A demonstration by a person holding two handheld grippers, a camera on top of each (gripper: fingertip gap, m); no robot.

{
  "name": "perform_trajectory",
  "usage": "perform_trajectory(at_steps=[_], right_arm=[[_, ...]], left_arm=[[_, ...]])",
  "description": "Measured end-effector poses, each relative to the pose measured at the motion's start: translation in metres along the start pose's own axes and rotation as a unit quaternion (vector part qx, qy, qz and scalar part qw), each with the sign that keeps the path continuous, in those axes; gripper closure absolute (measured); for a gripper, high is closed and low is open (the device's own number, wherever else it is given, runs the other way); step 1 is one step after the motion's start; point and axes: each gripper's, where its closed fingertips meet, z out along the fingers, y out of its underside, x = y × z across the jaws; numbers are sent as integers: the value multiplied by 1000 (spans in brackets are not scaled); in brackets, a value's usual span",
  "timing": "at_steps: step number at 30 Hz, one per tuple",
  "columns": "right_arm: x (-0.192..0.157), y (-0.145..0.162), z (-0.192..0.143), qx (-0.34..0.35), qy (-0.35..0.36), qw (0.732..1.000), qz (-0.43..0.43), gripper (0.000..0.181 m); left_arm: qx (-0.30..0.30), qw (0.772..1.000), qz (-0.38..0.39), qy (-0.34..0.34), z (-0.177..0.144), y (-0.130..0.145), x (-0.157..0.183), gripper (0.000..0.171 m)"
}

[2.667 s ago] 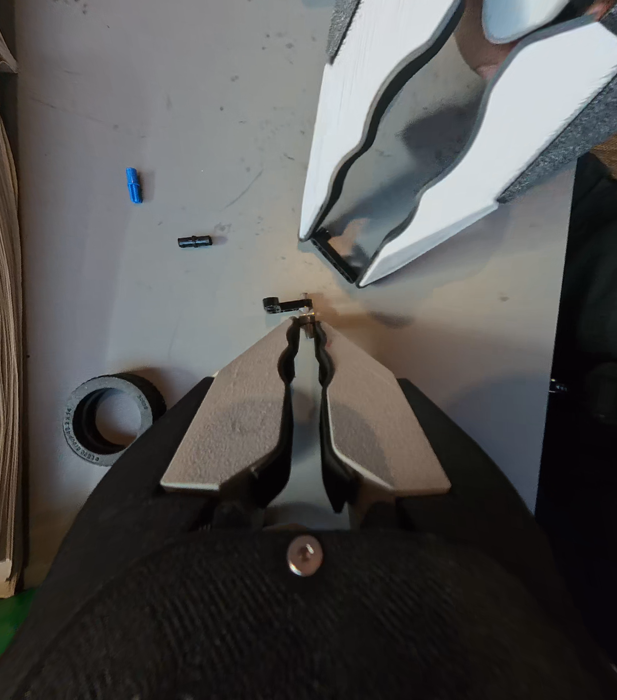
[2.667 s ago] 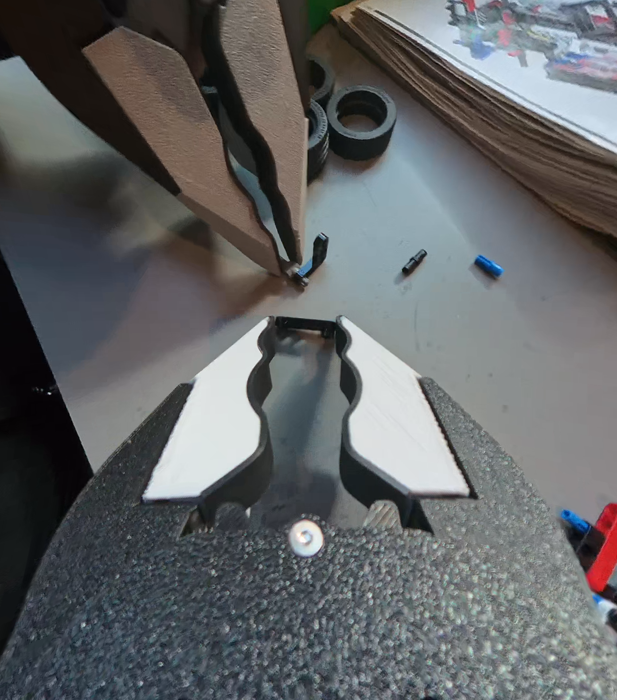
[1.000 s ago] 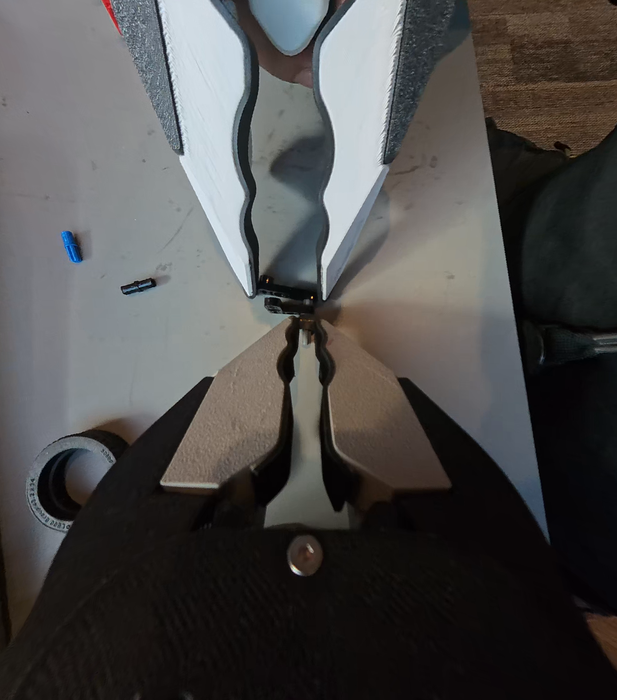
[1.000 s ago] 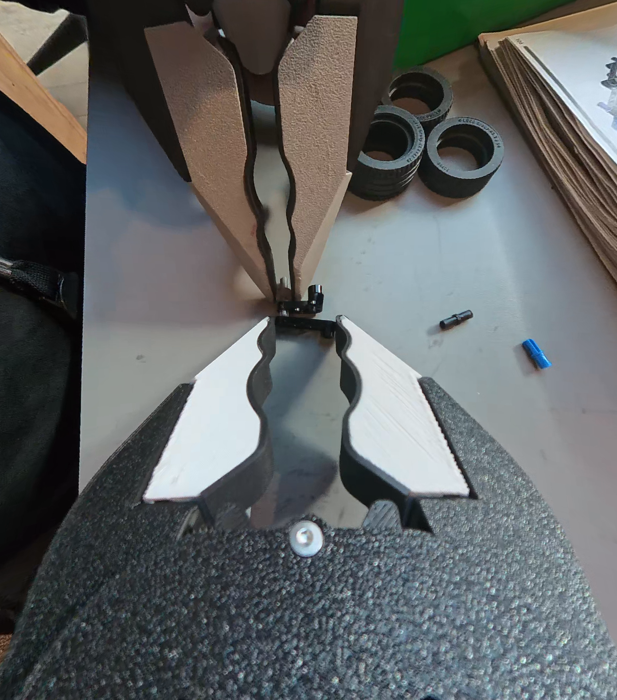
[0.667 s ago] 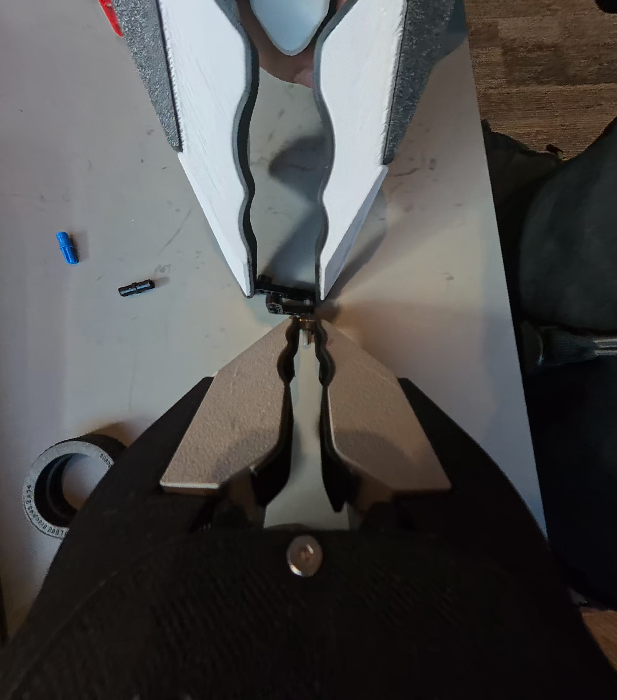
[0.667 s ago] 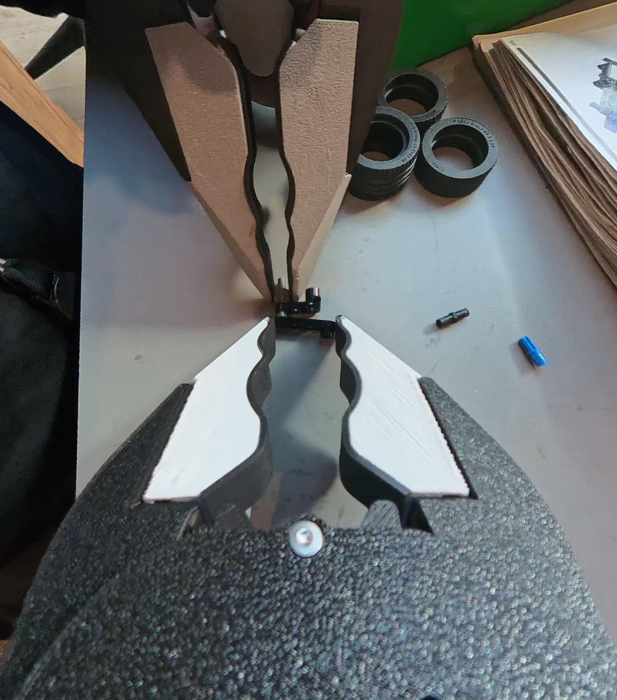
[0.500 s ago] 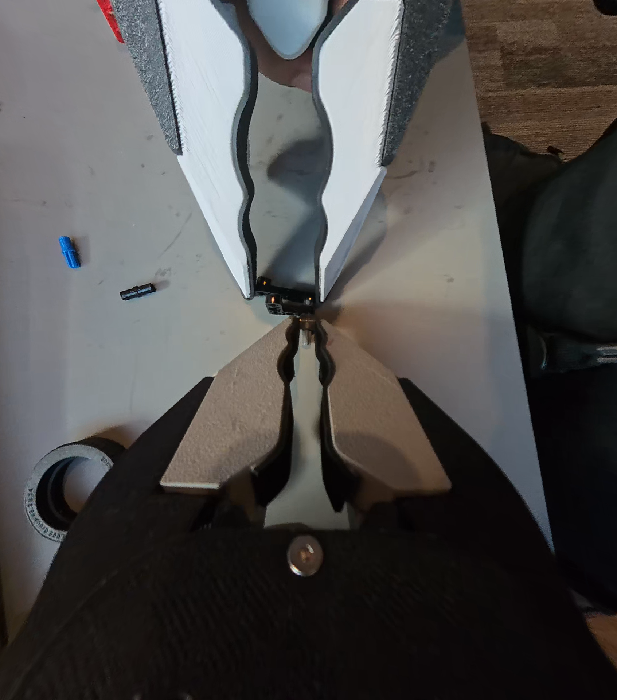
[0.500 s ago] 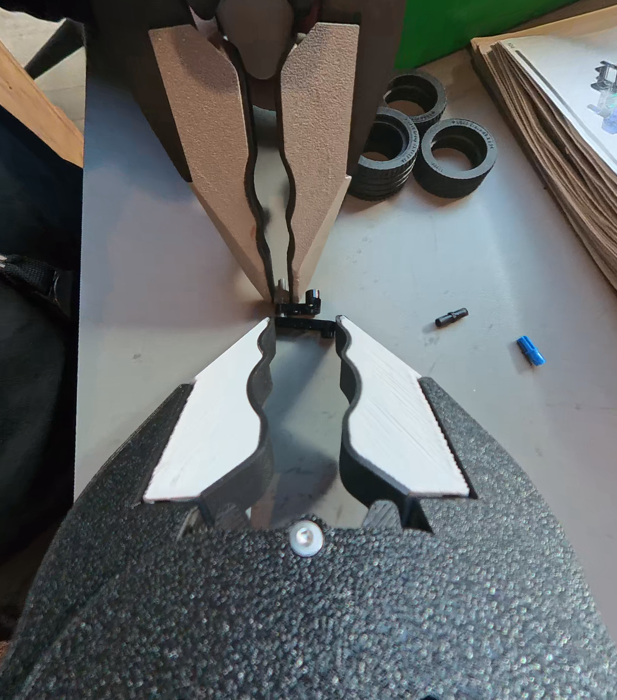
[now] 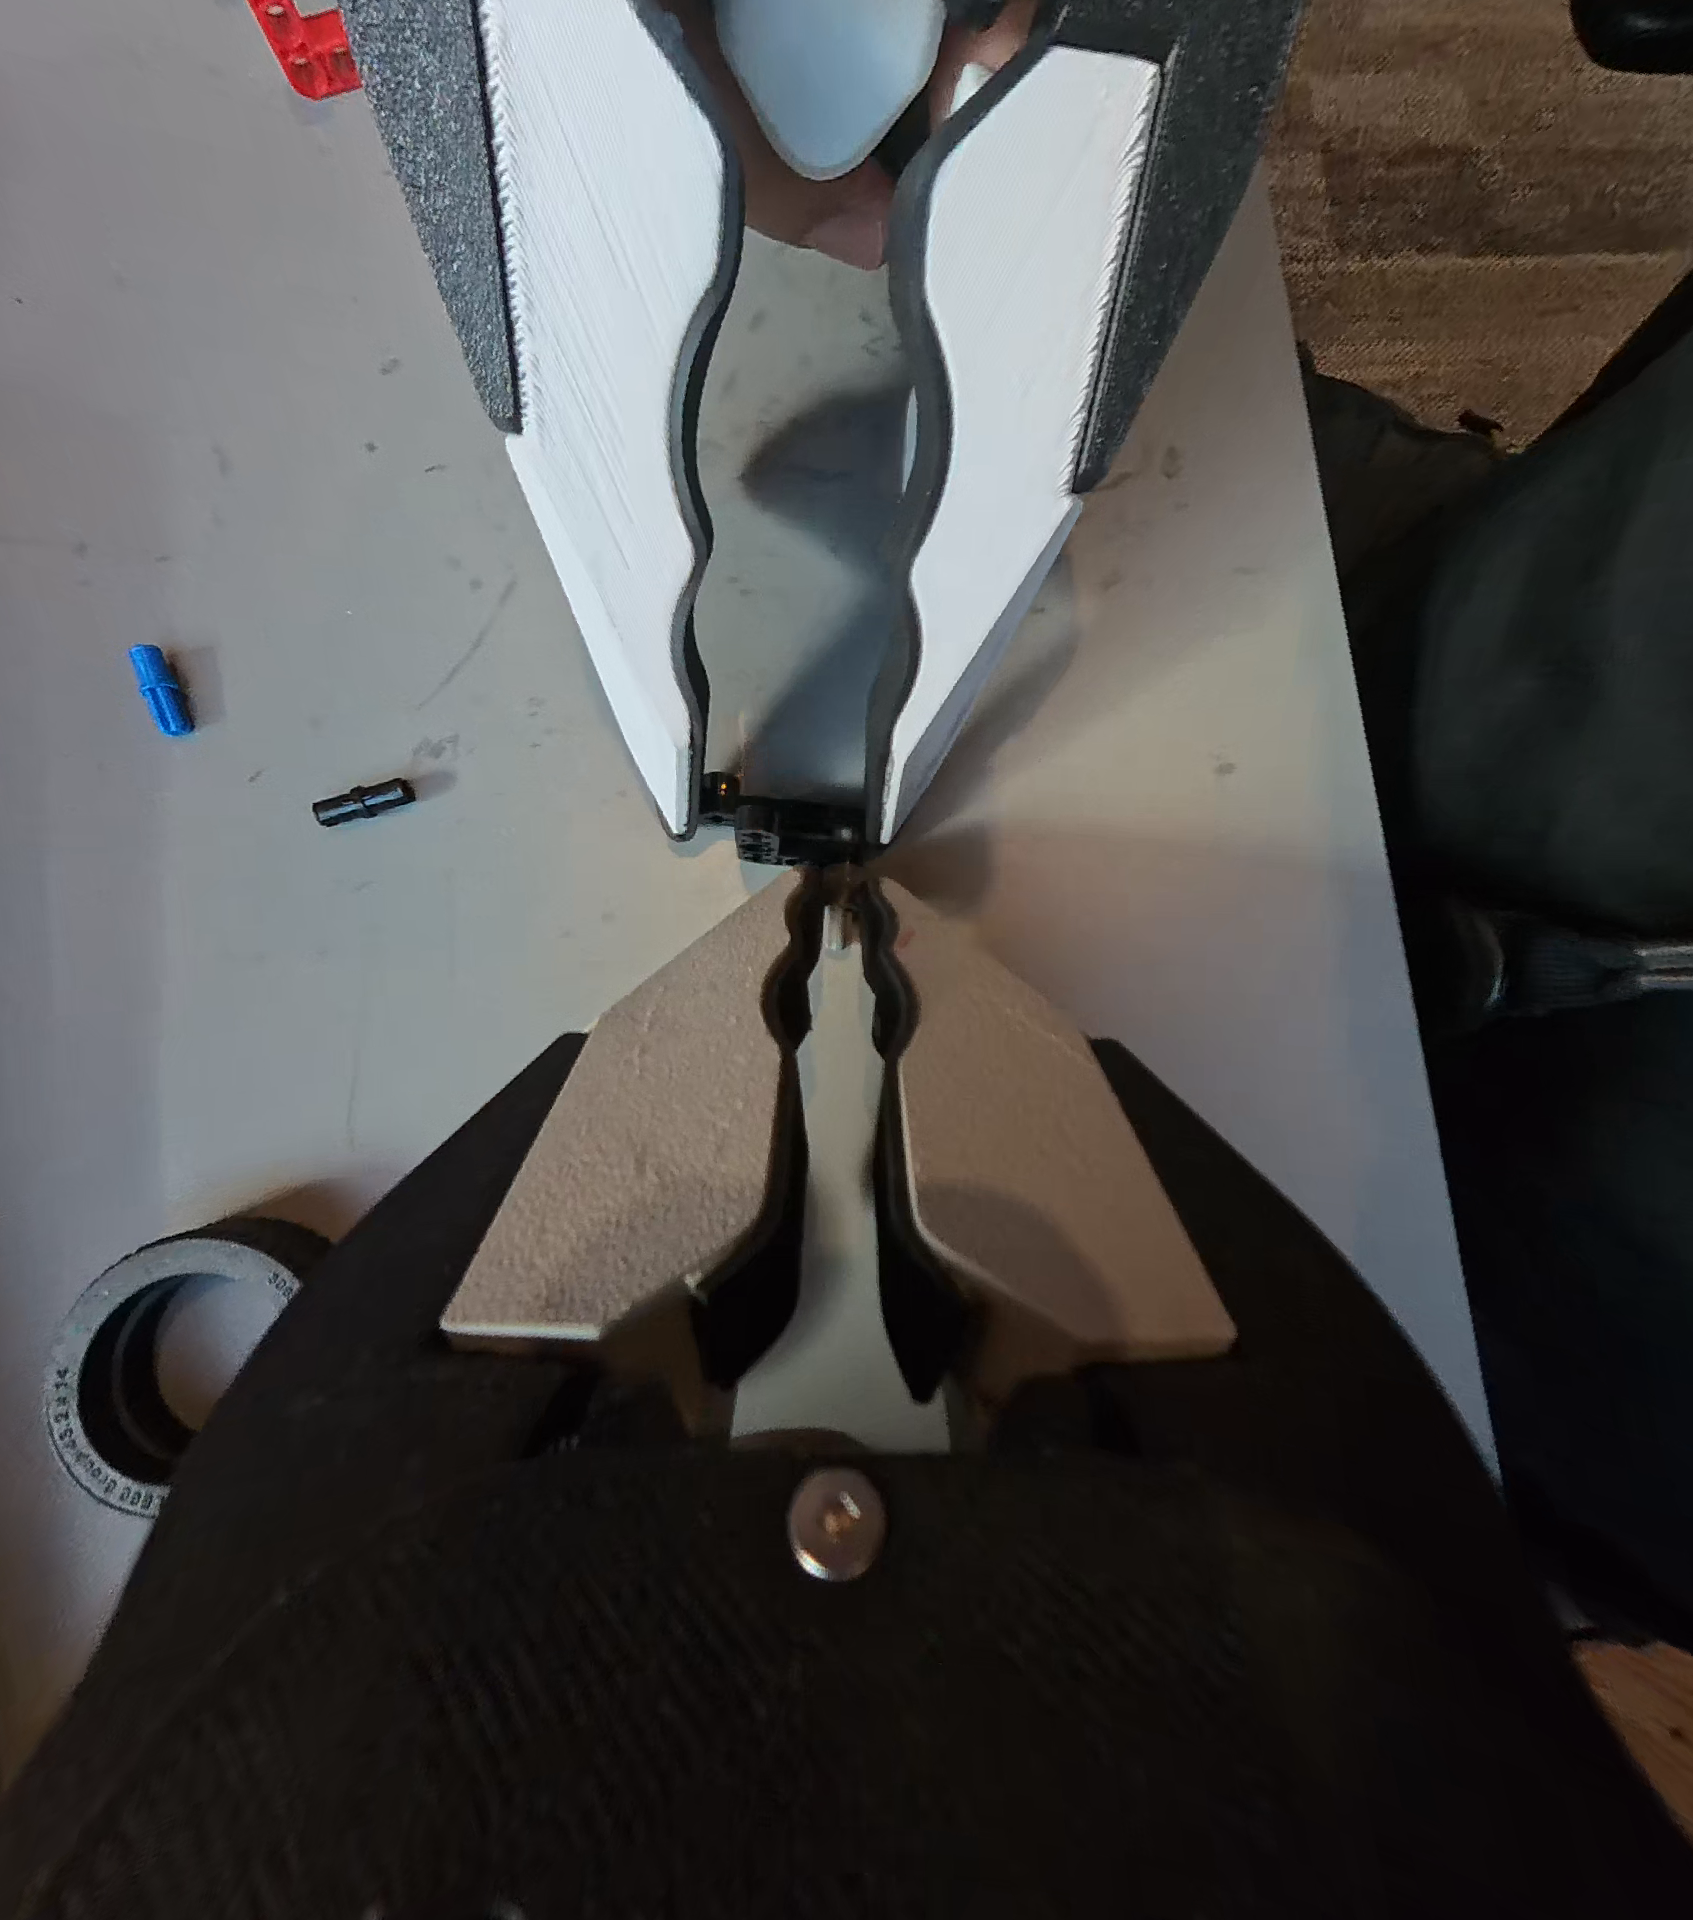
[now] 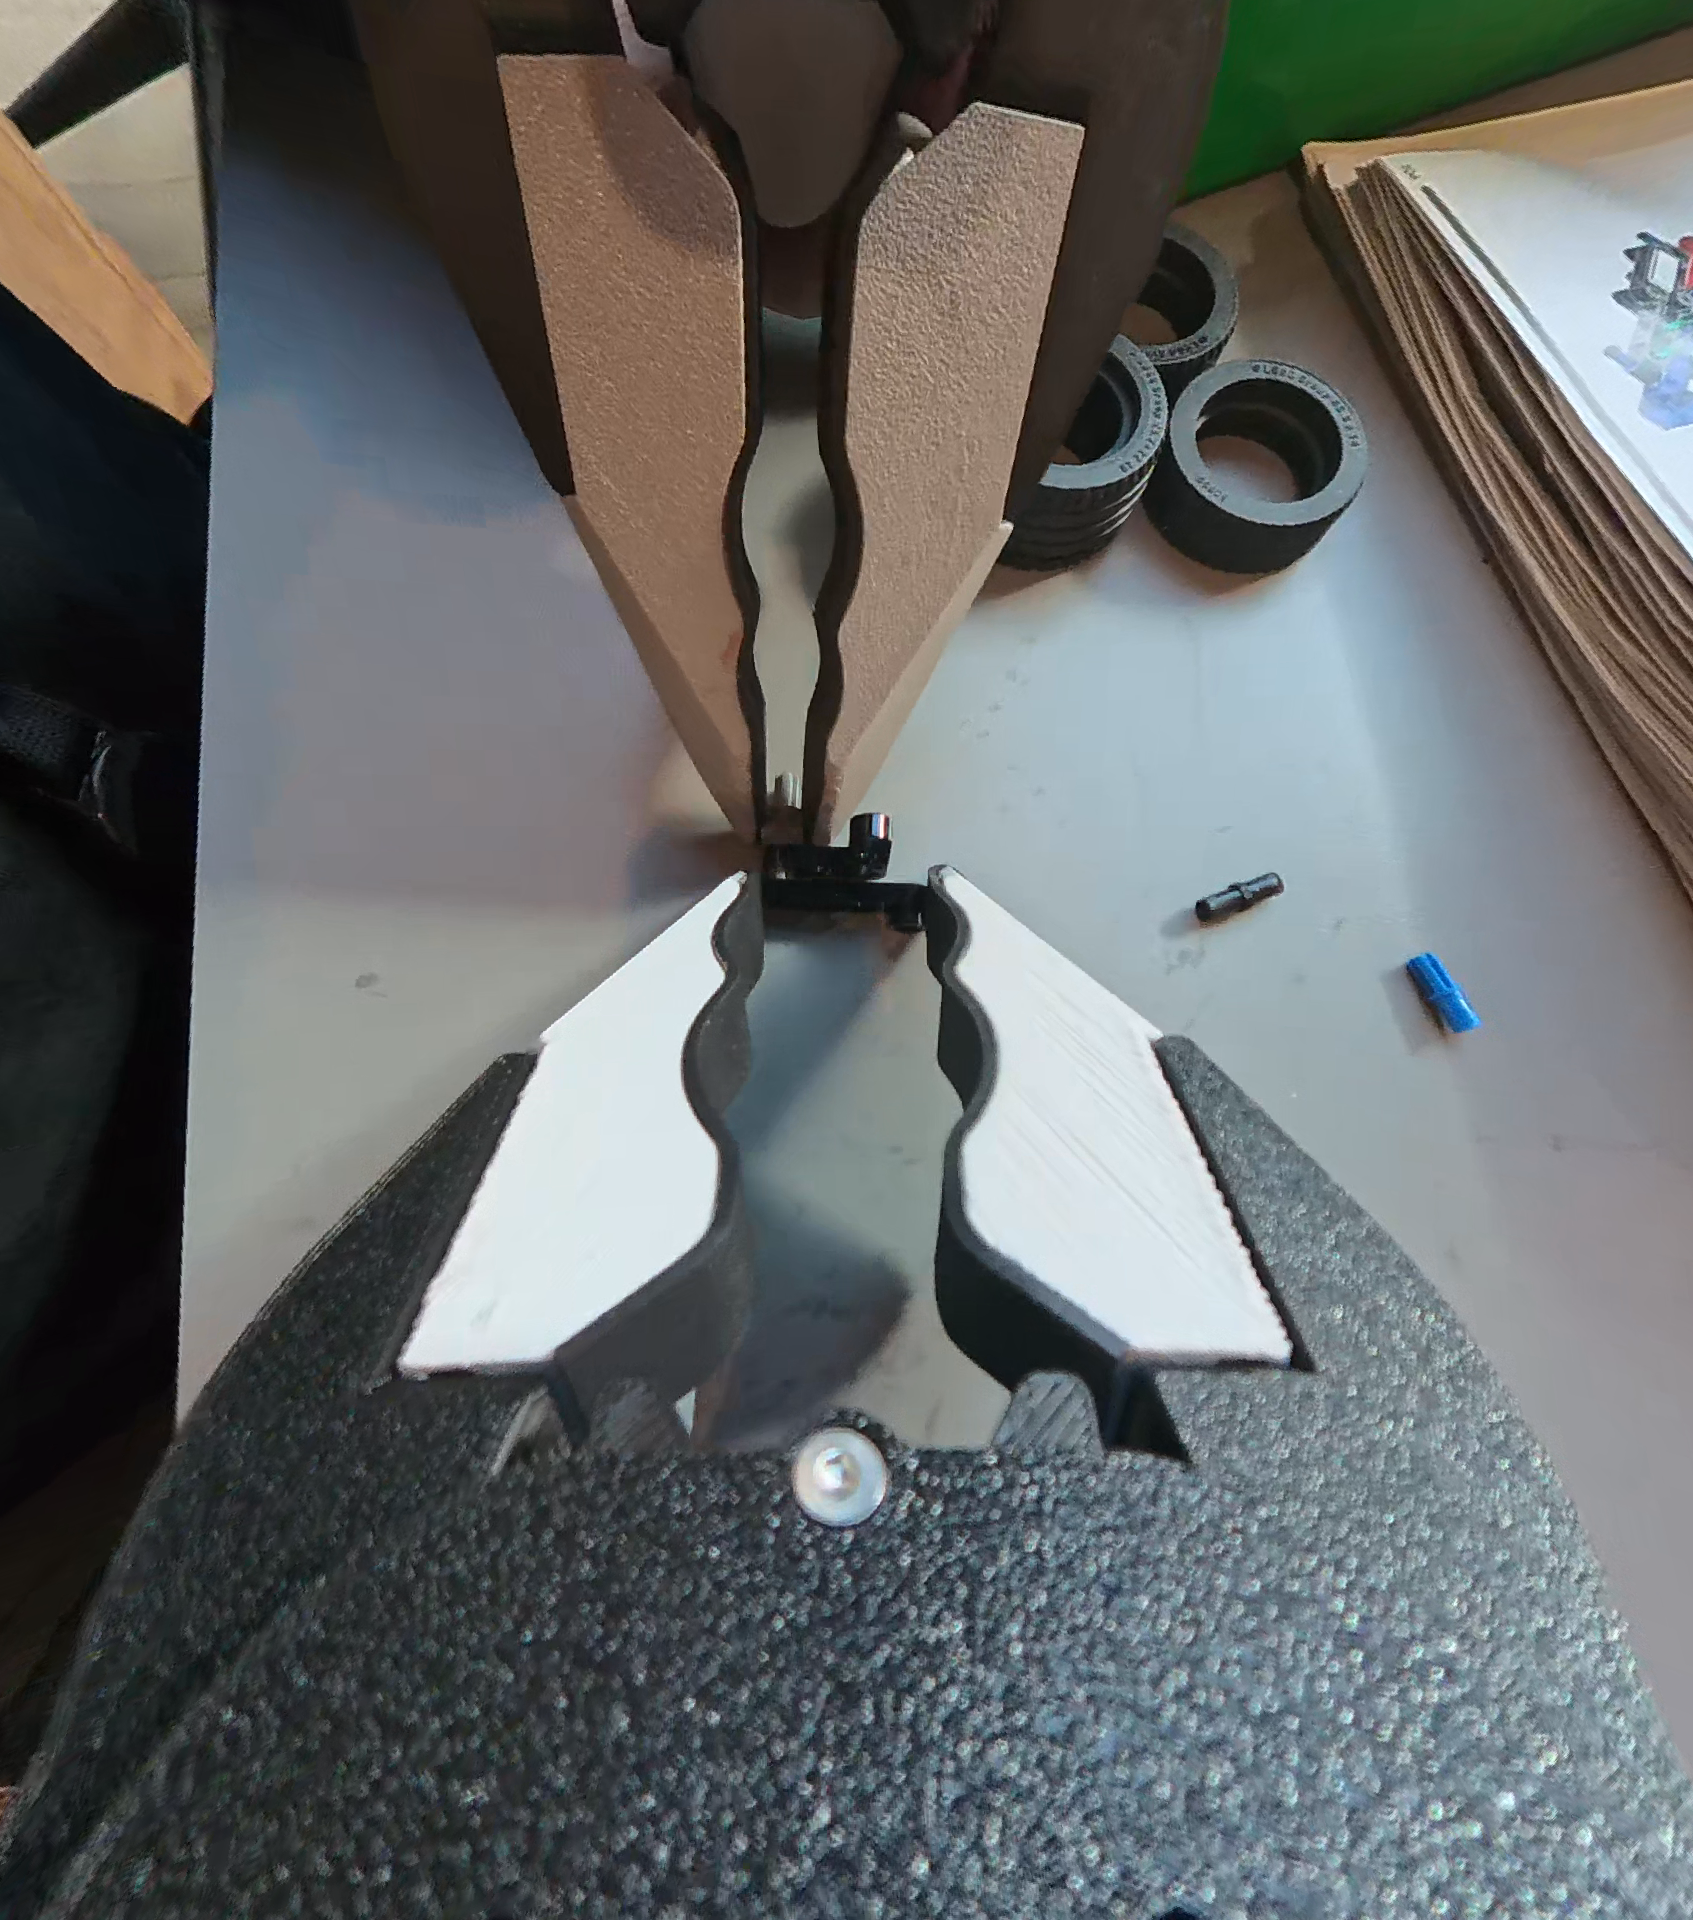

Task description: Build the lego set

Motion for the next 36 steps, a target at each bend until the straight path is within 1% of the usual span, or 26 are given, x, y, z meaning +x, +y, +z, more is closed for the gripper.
perform_trajectory(at_steps=[5,9,12,13,14,15,17,19,22,25,30,36], right_arm=[[2,3,-1,-5,17,999,42,148],[4,0,-6,10,38,999,30,139],[7,5,-14,3,56,998,36,135],[4,6,-17,3,53,998,44,142],[-2,7,-20,4,42,998,53,157],[-9,9,-22,3,33,998,61,169],[-13,15,-22,-12,43,996,74,178],[-12,18,-18,-26,53,995,75,178],[-7,14,-13,-23,62,995,67,181],[-8,8,-7,-14,49,997,60,181],[-8,8,-6,-7,29,999,39,181],[-8,6,-5,-4,-3,1000,-4,181]], left_arm=[[7,1000,0,-22,2,-2,-2,166],[8,1000,1,-20,2,-2,-2,166],[8,1000,-1,-20,2,-2,-2,166],[8,1000,0,-21,2,-2,-2,166],[8,1000,0,-21,2,-2,-2,166],[8,1000,0,-21,2,-2,-2,166],[8,1000,1,-21,2,-2,-2,166],[8,1000,1,-19,2,-2,-2,166],[8,1000,1,-18,2,-2,-2,166],[8,1000,2,-19,2,-2,-2,166],[8,1000,2,-13,2,-2,-2,166],[3,1000,0,-4,2,-2,-2,167]])
